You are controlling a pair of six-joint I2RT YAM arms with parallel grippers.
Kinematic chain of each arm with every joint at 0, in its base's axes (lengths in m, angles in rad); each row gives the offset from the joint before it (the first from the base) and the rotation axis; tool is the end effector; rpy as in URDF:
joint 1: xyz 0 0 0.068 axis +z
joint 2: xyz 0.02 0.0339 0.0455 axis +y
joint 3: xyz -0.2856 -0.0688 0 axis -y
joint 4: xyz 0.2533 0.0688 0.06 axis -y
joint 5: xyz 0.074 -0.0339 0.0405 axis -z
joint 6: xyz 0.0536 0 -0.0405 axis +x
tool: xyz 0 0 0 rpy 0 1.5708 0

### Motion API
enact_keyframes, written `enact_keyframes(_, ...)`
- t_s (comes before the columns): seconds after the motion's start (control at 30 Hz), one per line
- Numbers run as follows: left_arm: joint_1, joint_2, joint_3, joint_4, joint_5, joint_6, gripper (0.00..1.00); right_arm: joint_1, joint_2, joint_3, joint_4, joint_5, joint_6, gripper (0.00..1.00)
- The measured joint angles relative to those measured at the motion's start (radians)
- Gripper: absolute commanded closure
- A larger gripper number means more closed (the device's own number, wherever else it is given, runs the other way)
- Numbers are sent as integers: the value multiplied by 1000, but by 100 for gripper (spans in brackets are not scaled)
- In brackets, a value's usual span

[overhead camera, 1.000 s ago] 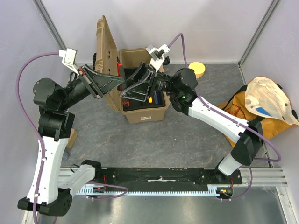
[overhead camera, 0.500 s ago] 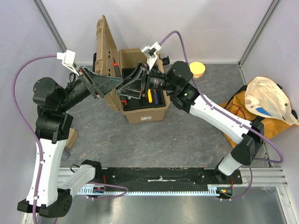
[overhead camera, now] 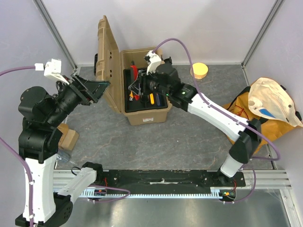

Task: Pack the tool kit

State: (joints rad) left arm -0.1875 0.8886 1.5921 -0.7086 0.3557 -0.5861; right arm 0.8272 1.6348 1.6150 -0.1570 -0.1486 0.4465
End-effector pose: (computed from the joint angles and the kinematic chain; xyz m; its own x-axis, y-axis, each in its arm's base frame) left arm 0.1130 -0.0404 0.5442 -0.2901 -0.4727 -0.8321 0.4278 0.7137 -0.5546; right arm 0.2769 0.3128 0.4312 -0.4643 0.1260 -0.8767 -0.6941 0.5630 0.4486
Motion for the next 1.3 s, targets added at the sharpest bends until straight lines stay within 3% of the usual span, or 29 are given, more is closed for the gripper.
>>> enact_keyframes(0.33,0,-9,3,-68,-71,31,33,0,311,139,-122,206,-40,86)
enact_keyframes(0.43,0,-12,3,-72,-72,31,33,0,363,177,-138,249,-43,80)
enact_keyframes(0.5,0,-16,3,-76,-72,31,33,0,391,204,-143,284,-45,71)
enact_keyframes(0.7,0,-19,2,-77,-79,31,33,0,423,240,-146,342,-47,51)
enact_keyframes(1.0,0,-18,-12,-83,-94,31,33,4,426,255,-159,360,-39,36)
enact_keyframes(1.3,0,-17,-15,-84,-114,31,33,9,421,258,-167,365,-36,39)
